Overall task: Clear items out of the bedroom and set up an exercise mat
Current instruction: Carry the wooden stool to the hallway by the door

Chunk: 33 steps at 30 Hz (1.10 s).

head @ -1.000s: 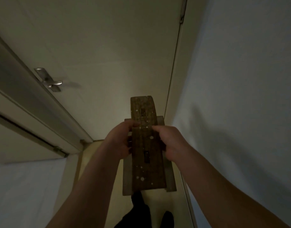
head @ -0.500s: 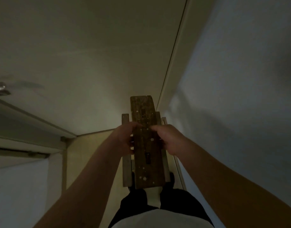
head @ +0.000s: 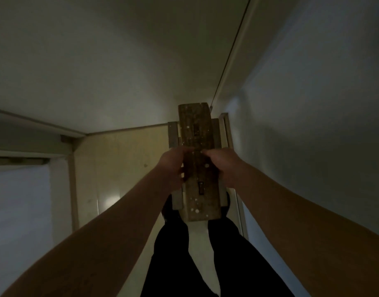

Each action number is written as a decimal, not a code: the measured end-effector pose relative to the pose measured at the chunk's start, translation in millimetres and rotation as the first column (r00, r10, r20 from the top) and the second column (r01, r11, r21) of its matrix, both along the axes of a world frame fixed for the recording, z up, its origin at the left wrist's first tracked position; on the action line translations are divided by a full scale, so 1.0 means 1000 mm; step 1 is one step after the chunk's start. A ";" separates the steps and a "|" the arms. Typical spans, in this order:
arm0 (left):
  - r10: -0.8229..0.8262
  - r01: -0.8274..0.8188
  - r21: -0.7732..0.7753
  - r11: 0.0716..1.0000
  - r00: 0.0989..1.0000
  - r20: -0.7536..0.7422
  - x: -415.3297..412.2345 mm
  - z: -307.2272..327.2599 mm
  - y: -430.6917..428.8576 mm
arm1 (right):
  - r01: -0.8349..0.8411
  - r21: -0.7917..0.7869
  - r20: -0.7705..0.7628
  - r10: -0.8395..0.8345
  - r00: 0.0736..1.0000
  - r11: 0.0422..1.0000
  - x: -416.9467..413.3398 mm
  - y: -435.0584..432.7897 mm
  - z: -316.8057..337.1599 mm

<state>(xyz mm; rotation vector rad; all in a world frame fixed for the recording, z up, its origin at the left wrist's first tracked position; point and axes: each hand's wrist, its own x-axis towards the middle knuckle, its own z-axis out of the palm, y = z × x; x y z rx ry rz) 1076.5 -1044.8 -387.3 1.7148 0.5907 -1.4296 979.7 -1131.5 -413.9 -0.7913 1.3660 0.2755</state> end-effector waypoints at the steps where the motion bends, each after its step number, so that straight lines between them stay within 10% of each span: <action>1: 0.012 -0.012 0.014 1.000 1.000 0.006 -0.002 -0.024 -0.003 | -0.005 0.006 -0.002 0.005 1.000 1.000 0.000 -0.003 -0.024; 17: -0.018 0.014 0.039 0.999 0.994 0.110 -0.013 -0.360 -0.016 | -0.085 -0.179 -0.097 0.068 0.993 0.980 -0.006 -0.007 -0.394; 33: -0.060 0.057 0.016 0.998 0.977 0.204 -0.022 -0.475 -0.005 | -0.051 -0.325 -0.108 0.017 0.994 0.944 -0.018 0.012 -0.474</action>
